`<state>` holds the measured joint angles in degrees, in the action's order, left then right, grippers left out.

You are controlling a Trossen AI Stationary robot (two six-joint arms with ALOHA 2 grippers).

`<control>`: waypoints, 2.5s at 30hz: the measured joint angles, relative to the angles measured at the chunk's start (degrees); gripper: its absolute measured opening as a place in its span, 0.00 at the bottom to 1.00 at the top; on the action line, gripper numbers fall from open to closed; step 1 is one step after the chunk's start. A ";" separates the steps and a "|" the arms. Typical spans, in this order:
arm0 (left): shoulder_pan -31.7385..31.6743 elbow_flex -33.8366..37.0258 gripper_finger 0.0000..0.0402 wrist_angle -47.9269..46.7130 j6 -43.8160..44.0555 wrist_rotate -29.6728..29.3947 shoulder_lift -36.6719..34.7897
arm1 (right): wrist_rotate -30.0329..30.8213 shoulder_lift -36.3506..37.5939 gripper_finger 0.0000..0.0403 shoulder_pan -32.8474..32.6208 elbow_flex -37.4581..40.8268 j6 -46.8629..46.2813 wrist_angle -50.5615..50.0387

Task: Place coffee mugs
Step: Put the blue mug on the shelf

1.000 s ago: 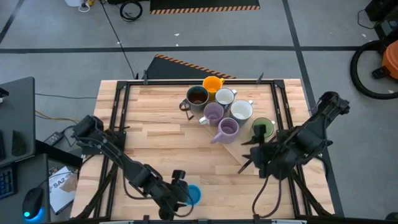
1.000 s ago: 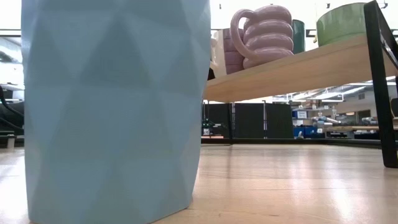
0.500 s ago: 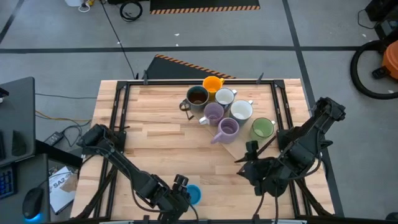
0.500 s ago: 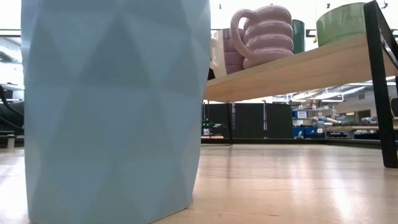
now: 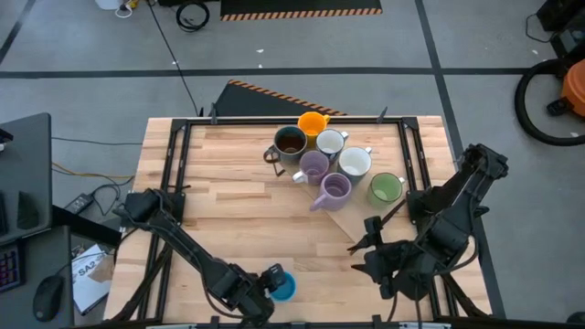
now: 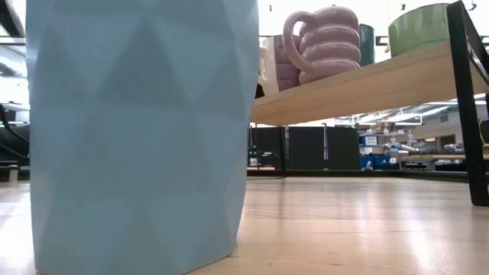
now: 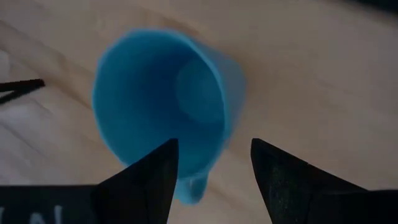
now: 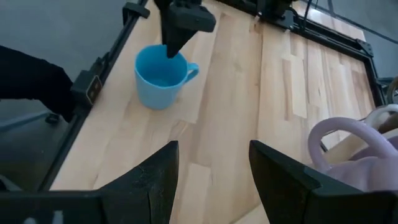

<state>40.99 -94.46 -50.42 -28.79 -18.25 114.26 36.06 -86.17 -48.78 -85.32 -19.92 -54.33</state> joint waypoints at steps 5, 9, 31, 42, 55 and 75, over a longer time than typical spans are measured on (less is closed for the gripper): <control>-0.40 0.01 0.52 -0.73 -9.43 -1.09 1.69 | 0.10 0.00 0.50 -0.50 2.48 -1.08 2.39; -0.99 0.03 0.48 -0.63 -12.79 -1.28 3.23 | -0.08 0.00 0.50 -0.56 4.91 -1.10 5.85; -3.64 -0.47 0.07 7.95 15.62 4.78 3.52 | -1.63 0.00 0.50 -0.65 6.06 -2.65 8.90; -7.56 -0.49 0.09 13.65 39.21 6.01 3.52 | -1.64 0.00 0.50 -0.65 6.06 -2.65 9.33; -13.81 -5.05 0.08 14.21 45.20 7.94 4.87 | -1.62 0.00 0.50 -0.65 6.08 -2.04 9.75; -15.45 -21.72 0.09 -3.01 40.99 8.03 15.98 | -0.21 0.00 0.50 -2.09 6.08 -5.46 7.93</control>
<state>25.54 -116.18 -53.42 12.21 -10.22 130.23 35.85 -86.17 -50.87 -79.24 -25.38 -46.39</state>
